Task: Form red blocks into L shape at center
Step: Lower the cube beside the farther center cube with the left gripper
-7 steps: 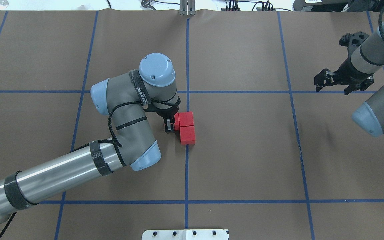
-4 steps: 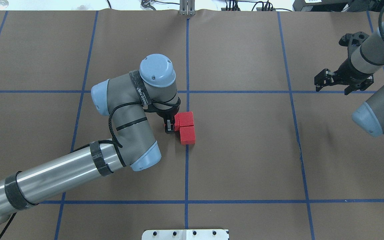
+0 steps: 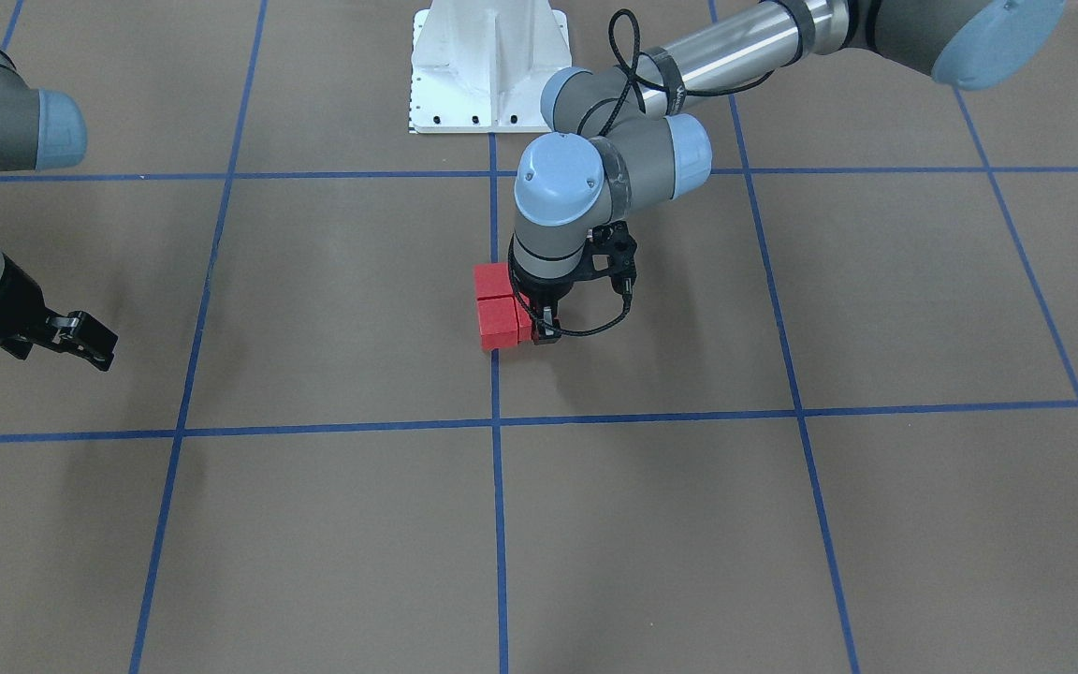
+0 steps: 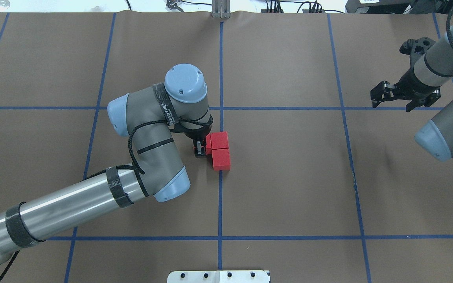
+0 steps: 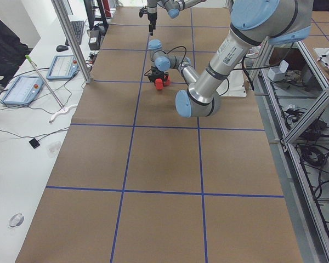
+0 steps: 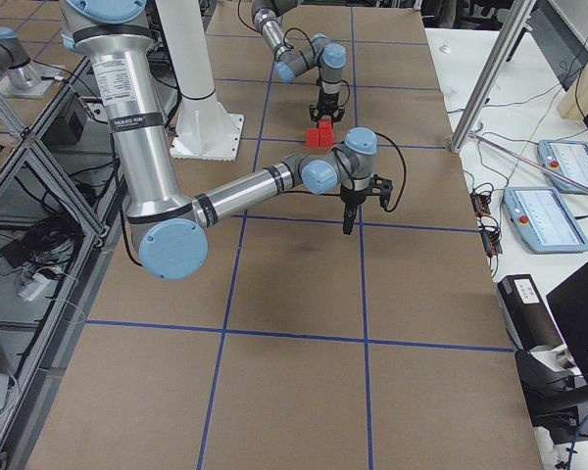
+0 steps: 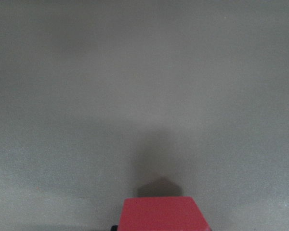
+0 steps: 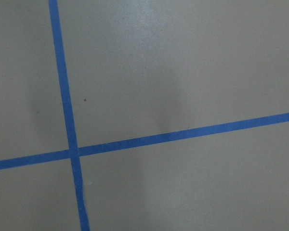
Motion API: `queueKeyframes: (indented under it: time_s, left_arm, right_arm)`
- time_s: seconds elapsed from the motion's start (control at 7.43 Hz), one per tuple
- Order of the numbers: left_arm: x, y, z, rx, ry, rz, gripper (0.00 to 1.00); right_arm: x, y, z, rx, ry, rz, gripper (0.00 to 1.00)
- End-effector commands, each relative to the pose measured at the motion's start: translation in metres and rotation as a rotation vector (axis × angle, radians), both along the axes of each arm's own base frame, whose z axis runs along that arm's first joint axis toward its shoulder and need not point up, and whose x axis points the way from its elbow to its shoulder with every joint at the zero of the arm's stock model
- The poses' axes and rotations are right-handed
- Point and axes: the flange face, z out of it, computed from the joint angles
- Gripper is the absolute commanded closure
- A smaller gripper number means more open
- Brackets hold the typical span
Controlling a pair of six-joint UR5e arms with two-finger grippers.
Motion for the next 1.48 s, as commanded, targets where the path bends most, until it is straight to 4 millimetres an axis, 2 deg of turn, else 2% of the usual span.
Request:
queueKeyframes:
  time_s: [0.0,0.54,0.81,0.94,1.08,1.21,1.35]
  left_arm:
    - [0.001,-0.0006,0.0011,-0.002,-0.003,0.0,1.0]
    - [0.0017,-0.001,0.0001,-0.001,-0.003,0.001,1.0]
    - [0.002,-0.0012,0.0006,-0.001,-0.003,0.001,0.96]
    - [0.002,-0.0012,0.0006,-0.001,-0.003,0.001,0.85]
    - [0.002,-0.0012,0.0006,-0.001,-0.003,0.001,0.63]
    - [0.0024,-0.0015,0.0003,-0.004,-0.004,-0.001,0.01]
    - [0.0024,-0.0015,0.0003,-0.003,-0.004,0.0,0.0]
  right_arm:
    - [0.0,0.0,-0.0001,0.0,0.0,0.0,0.0]
    - [0.0,0.0,-0.0001,0.0,0.0,0.0,0.0]
    - [0.0,0.0,-0.0001,0.0,0.0,0.0,0.0]
    - [0.0001,0.0001,-0.0008,0.001,-0.001,0.0,0.0]
    - [0.0,0.0002,-0.0009,0.001,-0.002,-0.001,0.0]
    - [0.0,0.0002,-0.0009,0.001,-0.002,-0.001,0.0]
    - [-0.0003,-0.0002,-0.0018,0.002,-0.003,-0.001,0.0]
